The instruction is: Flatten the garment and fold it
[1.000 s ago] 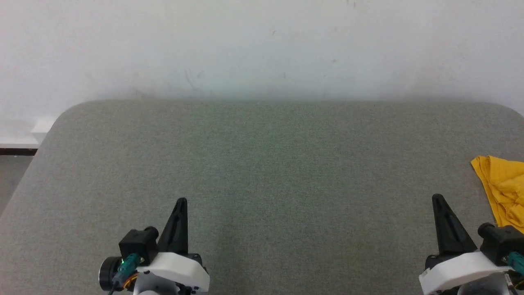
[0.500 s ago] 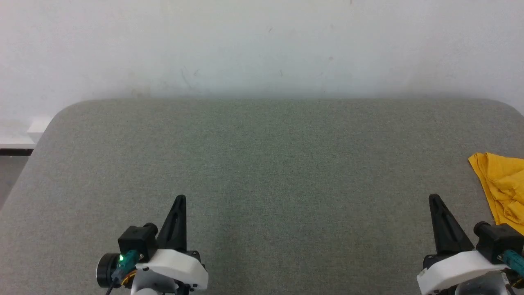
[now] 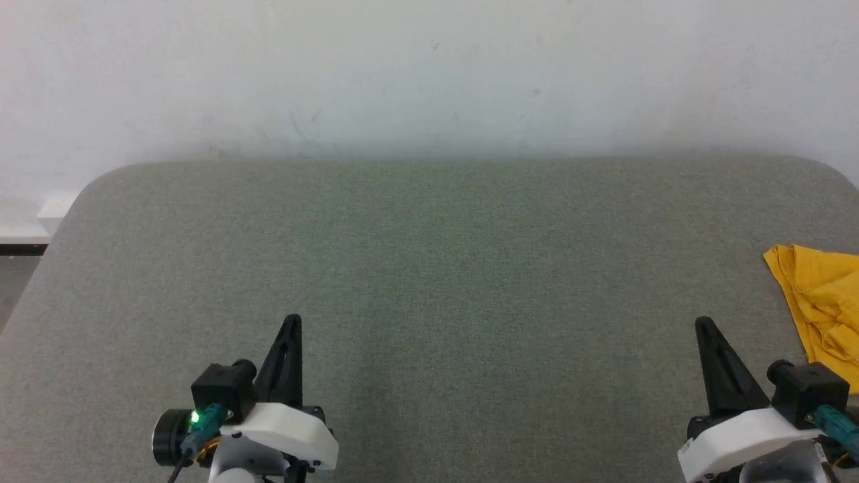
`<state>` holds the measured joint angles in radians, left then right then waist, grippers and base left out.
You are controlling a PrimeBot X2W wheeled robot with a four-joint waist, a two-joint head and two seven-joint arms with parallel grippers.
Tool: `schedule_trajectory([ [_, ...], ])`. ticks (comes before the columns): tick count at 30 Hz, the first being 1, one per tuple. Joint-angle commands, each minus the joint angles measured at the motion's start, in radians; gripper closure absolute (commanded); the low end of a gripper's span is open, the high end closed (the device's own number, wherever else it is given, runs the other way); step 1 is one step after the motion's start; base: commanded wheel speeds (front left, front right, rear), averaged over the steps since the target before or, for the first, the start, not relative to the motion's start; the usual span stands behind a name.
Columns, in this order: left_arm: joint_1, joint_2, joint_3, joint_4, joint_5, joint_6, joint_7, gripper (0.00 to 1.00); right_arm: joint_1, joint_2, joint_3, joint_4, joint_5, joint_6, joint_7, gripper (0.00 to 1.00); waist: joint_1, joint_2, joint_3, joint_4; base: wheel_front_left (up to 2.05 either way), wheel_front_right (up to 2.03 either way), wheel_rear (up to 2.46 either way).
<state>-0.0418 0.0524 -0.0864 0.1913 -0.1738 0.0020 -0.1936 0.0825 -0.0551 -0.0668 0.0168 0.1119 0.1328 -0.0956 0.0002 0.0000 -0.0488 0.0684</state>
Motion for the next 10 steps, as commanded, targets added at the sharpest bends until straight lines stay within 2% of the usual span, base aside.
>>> schedule_trajectory([
  [1, 0.011, -0.001, 0.008, -0.012, 0.014, -0.001, 0.009, 1.0, -0.017, 0.001, 0.002, -0.003, -0.011, -0.001, 0.006, 1.0, -0.0001, 0.0, 0.001, -0.002, 0.0, 0.0, 0.0],
  [10, 0.014, -0.001, 0.015, -0.028, 0.028, -0.001, 0.025, 1.0, -0.023, 0.002, 0.008, -0.005, -0.02, -0.001, 0.014, 1.0, -0.0001, 0.0, 0.005, -0.008, 0.0, 0.0, 0.0],
])
